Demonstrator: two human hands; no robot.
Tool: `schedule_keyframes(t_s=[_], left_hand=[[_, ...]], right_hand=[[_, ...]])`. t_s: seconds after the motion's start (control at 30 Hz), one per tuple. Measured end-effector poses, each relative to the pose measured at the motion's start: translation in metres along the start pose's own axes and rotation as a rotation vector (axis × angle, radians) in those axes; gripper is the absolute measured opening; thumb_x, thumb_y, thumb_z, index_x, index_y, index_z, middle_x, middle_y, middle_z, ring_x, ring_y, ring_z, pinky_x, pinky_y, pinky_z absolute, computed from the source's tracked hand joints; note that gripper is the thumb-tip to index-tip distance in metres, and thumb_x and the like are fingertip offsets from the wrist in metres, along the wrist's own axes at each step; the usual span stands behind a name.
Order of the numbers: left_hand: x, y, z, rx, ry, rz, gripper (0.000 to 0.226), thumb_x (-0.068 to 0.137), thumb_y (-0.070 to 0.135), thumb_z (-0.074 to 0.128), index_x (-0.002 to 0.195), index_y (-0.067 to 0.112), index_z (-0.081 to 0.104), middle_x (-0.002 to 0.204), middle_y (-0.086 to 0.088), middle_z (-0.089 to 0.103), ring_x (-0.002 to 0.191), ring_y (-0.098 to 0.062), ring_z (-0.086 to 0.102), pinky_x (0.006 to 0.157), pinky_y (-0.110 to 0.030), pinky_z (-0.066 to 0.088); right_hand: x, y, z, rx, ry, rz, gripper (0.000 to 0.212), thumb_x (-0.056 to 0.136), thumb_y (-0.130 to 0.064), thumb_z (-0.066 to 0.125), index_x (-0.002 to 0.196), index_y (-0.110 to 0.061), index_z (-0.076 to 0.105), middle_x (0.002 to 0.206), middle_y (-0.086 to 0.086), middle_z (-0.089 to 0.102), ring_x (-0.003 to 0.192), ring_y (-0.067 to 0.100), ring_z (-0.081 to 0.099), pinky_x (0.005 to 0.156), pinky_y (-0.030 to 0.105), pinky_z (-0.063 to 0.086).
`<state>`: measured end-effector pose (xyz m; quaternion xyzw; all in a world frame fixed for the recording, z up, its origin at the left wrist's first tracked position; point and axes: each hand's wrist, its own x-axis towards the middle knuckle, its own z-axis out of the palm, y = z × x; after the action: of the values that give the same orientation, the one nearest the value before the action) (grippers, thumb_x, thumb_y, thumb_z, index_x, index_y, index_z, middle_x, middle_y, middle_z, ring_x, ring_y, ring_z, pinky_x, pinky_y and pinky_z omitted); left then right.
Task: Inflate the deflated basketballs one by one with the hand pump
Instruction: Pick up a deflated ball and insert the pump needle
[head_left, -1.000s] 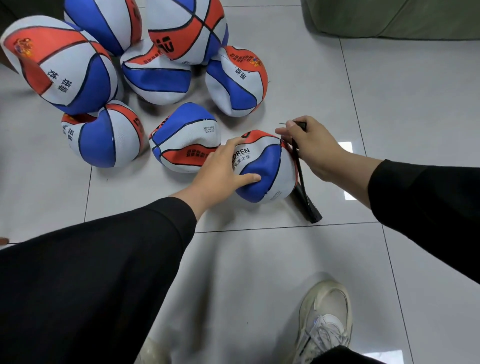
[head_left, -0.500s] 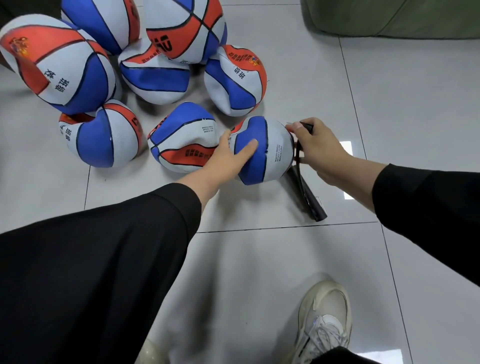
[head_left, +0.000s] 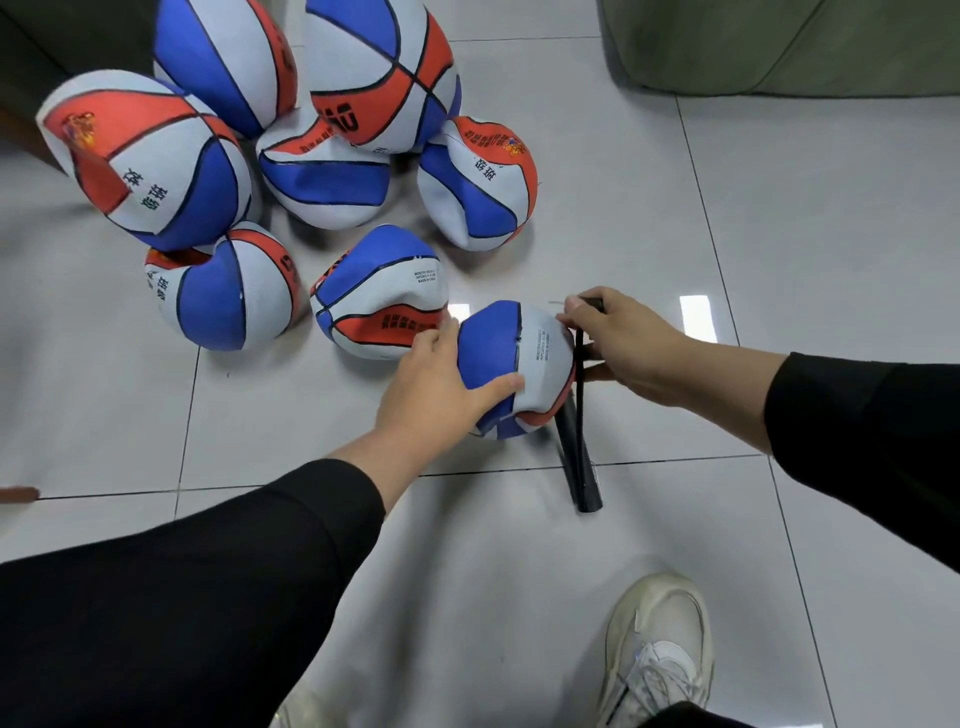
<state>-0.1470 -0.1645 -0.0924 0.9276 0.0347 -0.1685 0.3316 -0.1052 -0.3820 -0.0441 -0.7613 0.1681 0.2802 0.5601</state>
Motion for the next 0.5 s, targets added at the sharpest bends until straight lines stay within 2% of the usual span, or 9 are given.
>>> schedule_keyframes(t_s=[0.07, 0.13, 0.27, 0.37, 0.4, 0.5], left_hand=[[0.002, -0.002, 0.003, -0.006, -0.067, 0.05, 0.122, 0.072, 0.072, 0.077, 0.165, 0.026, 0.012, 0.169, 0.003, 0.015, 0.154, -0.02, 0.02, 0.122, -0.04, 0.03], [0.003, 0.001, 0.004, -0.011, -0.126, 0.087, 0.134, 0.065, 0.069, 0.084, 0.165, 0.027, 0.005, 0.172, 0.005, 0.004, 0.158, -0.019, 0.01, 0.126, -0.042, 0.023], [0.007, 0.008, 0.003, -0.047, -0.095, 0.066, 0.133, 0.063, 0.064, 0.088, 0.165, 0.028, 0.011, 0.163, 0.001, 0.023, 0.151, -0.021, 0.024, 0.122, -0.042, 0.03], [0.01, 0.012, 0.002, -0.051, -0.092, 0.072, 0.126, 0.062, 0.06, 0.089, 0.162, 0.03, 0.018, 0.153, 0.0, 0.034, 0.139, -0.022, 0.036, 0.115, -0.039, 0.037], [0.011, 0.012, 0.002, -0.053, -0.089, 0.076, 0.123, 0.063, 0.06, 0.089, 0.161, 0.031, 0.02, 0.15, 0.0, 0.036, 0.137, -0.022, 0.038, 0.112, -0.038, 0.039], [0.014, 0.01, 0.004, -0.054, -0.043, 0.074, 0.112, 0.064, 0.062, 0.087, 0.155, 0.033, 0.029, 0.143, 0.001, 0.043, 0.131, -0.023, 0.043, 0.105, -0.036, 0.04]], right_hand=[[-0.001, 0.007, 0.005, -0.026, -0.013, -0.011, 0.026, 0.107, -0.04, 0.047, 0.117, -0.017, 0.054, 0.126, 0.005, 0.061, 0.113, 0.031, 0.065, 0.087, 0.05, 0.062], [-0.001, 0.008, 0.004, -0.126, 0.02, -0.067, 0.024, 0.106, -0.04, 0.05, 0.115, -0.02, 0.058, 0.118, 0.002, 0.063, 0.114, 0.029, 0.063, 0.088, 0.05, 0.061], [-0.007, 0.009, -0.005, -0.247, 0.157, -0.232, 0.016, 0.105, -0.03, 0.054, 0.107, -0.018, 0.063, 0.097, -0.001, 0.067, 0.092, 0.019, 0.067, 0.076, 0.035, 0.06], [-0.014, 0.015, -0.011, -0.279, 0.131, -0.311, 0.012, 0.105, -0.025, 0.055, 0.103, -0.019, 0.066, 0.083, -0.002, 0.068, 0.081, 0.017, 0.067, 0.078, 0.029, 0.053], [-0.015, 0.016, -0.011, -0.258, 0.131, -0.322, 0.013, 0.105, -0.025, 0.055, 0.105, -0.018, 0.065, 0.081, -0.001, 0.067, 0.079, 0.017, 0.069, 0.081, 0.03, 0.053], [-0.015, 0.017, -0.01, -0.167, 0.094, -0.318, 0.018, 0.108, -0.022, 0.048, 0.12, -0.016, 0.06, 0.083, 0.005, 0.061, 0.071, 0.018, 0.066, 0.085, 0.043, 0.057]])
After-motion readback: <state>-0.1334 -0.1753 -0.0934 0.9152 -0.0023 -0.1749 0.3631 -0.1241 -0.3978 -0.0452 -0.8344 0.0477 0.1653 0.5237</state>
